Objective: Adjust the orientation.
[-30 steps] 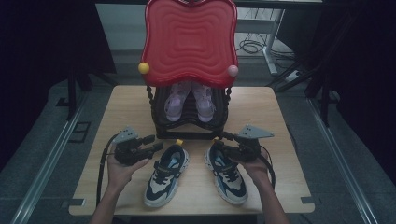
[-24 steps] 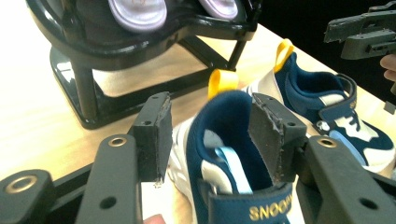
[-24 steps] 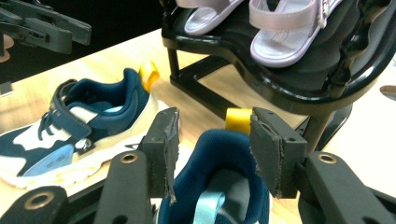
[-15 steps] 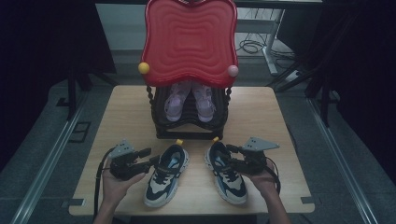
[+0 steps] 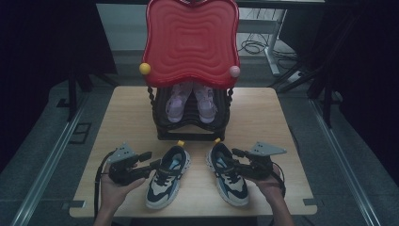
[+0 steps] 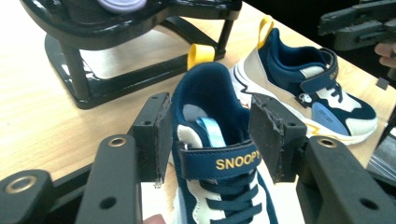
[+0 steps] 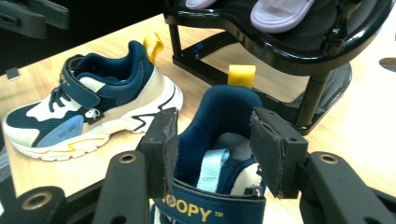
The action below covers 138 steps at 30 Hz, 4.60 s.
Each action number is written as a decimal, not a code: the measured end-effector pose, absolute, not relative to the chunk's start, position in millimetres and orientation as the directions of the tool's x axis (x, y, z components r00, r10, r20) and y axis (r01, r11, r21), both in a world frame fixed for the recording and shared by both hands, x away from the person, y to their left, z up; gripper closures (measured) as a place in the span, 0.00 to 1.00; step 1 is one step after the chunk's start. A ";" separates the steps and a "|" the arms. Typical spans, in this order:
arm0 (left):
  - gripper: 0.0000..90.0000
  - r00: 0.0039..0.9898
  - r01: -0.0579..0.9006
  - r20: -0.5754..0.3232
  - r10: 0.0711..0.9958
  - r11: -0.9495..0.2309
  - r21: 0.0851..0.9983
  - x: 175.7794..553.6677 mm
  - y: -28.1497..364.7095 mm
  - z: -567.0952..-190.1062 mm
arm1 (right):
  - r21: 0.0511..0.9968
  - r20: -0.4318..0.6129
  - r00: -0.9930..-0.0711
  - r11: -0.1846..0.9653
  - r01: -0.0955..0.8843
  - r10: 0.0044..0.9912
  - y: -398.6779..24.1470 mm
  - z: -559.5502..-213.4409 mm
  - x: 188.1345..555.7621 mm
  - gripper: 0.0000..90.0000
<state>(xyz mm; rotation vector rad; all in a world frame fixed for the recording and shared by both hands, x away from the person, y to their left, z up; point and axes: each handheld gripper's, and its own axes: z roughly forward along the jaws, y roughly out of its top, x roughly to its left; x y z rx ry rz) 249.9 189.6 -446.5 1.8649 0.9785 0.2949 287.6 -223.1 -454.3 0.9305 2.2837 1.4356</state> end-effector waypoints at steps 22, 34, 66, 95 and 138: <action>1.00 0.734 0.533 -0.236 0.637 -0.324 0.782 242.7 156.4 -456.0 | 0.878 0.094 -0.695 0.270 0.396 0.712 -242.3 -455.4 287.2 0.57; 1.00 0.732 0.561 -0.248 0.634 -0.355 0.748 242.6 147.4 -467.3 | 0.877 0.084 -0.685 0.272 0.395 0.724 -241.3 -458.4 288.7 0.56; 1.00 0.743 0.618 -0.240 0.625 -0.503 0.604 230.7 108.5 -500.0 | 0.881 0.093 -0.673 0.255 0.399 0.734 -243.2 -461.3 289.6 0.56; 1.00 0.690 0.688 -0.270 0.672 -0.493 0.533 249.2 146.4 -506.0 | 0.882 0.106 -0.667 0.240 0.405 0.737 -249.1 -460.6 290.2 0.56; 1.00 0.536 0.768 -0.289 0.793 -0.317 0.556 271.3 215.2 -509.6 | 0.877 0.102 -0.657 0.244 0.413 0.747 -251.0 -464.4 292.6 0.55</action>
